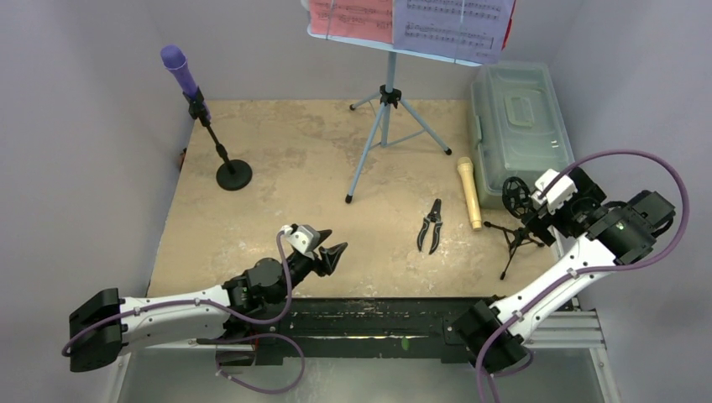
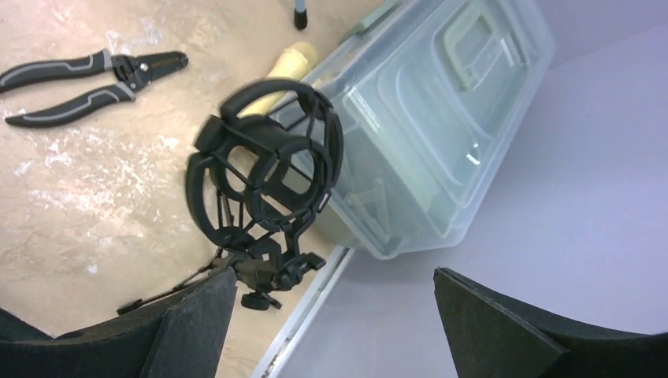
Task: Pack up the instrument practice props
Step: Pick up the microphone stand with the microphone from the center of the board.
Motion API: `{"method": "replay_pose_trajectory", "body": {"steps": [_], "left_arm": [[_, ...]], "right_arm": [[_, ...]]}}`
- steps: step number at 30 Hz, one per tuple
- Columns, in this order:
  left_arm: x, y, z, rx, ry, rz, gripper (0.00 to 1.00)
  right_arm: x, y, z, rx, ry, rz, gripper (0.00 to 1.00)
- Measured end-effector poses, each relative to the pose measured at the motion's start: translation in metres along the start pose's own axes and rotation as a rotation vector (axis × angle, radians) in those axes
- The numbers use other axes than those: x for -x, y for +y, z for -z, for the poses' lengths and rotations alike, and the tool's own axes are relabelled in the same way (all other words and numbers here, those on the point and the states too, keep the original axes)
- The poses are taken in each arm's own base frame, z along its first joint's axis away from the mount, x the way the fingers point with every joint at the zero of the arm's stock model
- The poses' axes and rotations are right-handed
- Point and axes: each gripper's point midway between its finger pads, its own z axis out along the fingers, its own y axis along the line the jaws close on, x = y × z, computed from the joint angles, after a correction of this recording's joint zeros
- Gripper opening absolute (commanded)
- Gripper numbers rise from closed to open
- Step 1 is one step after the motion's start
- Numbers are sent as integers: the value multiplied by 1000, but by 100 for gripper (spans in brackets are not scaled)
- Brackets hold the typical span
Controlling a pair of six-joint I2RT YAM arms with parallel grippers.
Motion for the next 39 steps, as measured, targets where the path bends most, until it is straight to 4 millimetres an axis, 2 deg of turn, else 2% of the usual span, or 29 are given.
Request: {"method": "replay_pose_trajectory", "body": {"steps": [6,10,16,18,22,24,26,30,33,35,39], "left_arm": [[2,0,0,-1,-5,3,52],[2,0,0,0,-6,3,56],[-4,2,1,10,17,-9,63],[-6,5,1,26,36,-21,66],[3,12,-2,84,56,-37,78],[11,18,-3,127,63,-46,84],[20,26,-4,184,68,-56,85],[34,53,-9,299,82,-61,86],[37,84,-16,385,107,-32,86],[38,115,-18,465,121,-5,86],[43,165,-23,558,118,112,86]], "right_arm": [[52,-12,11,-23,-92,11,99],[91,-2,1,79,-234,-42,97],[158,46,-46,435,-429,-174,96],[177,80,-65,559,-440,-180,96],[206,145,-79,747,-434,-141,96],[210,166,-88,785,-421,-110,96],[207,186,-101,815,-398,-91,97],[182,222,-130,859,-332,-92,98],[160,240,-149,860,-293,-110,99],[149,245,-155,853,-268,-117,99],[151,243,-159,825,-298,-108,99]]}}
